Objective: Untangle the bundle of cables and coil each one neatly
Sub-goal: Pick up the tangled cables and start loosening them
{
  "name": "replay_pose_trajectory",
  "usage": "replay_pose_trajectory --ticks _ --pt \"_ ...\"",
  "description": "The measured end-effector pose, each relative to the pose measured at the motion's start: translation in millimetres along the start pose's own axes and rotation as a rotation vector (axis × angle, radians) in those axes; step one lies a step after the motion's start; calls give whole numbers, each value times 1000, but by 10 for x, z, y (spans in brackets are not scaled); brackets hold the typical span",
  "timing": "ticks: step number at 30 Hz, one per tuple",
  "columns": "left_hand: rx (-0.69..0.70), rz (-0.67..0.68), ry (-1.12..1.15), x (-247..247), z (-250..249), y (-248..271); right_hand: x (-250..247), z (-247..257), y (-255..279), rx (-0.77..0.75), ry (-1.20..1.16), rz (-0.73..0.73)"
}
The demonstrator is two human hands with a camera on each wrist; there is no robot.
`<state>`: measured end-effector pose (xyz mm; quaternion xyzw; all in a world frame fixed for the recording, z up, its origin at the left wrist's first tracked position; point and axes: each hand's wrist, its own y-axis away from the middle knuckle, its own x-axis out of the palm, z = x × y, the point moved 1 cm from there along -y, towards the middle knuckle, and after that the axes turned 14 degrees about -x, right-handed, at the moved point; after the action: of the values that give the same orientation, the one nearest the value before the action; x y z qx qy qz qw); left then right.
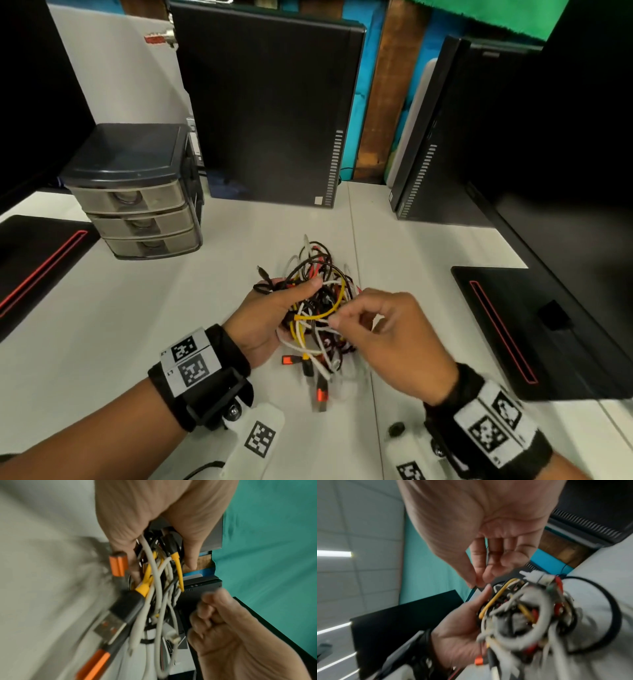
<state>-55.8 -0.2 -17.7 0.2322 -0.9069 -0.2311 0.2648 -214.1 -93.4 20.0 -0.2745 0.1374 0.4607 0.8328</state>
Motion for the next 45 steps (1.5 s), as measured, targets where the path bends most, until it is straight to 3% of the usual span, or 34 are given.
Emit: replay_pose_trajectory --ticks 2,7,14,17,20,23,27,35,39,44,45 --pt "42 17 31 55 31 11 125 -37 26 -9 144 32" --pt "80 11 87 170 95 48 187 -94 75 -60 391 -81" --pt "146 -79 167 153 110 -3 174 -171 36 -95 382 -138" --pt "136 -132 188 155 50 -8 134 -129 21 -93 150 -187" --pt "89 -178 265 55 -56 -28 24 -50 -7 -18 -297 -54" --pt "102 -176 227 25 -99 -17 -43 12 -58 57 -471 41" --pt "143 -189 165 94 -58 4 -62 3 -86 190 -393 13" --pt "154 -306 322 -178 -314 -89 -376 61 -134 51 -704 75" --pt "217 -343 328 -201 -369 -62 -341 41 -138 72 -588 100" --pt "178 -371 367 -260 -362 -75 -454 129 -53 -67 -433 418" --pt "163 -367 390 -293 -384 -66 -482 137 -46 -77 -463 402"
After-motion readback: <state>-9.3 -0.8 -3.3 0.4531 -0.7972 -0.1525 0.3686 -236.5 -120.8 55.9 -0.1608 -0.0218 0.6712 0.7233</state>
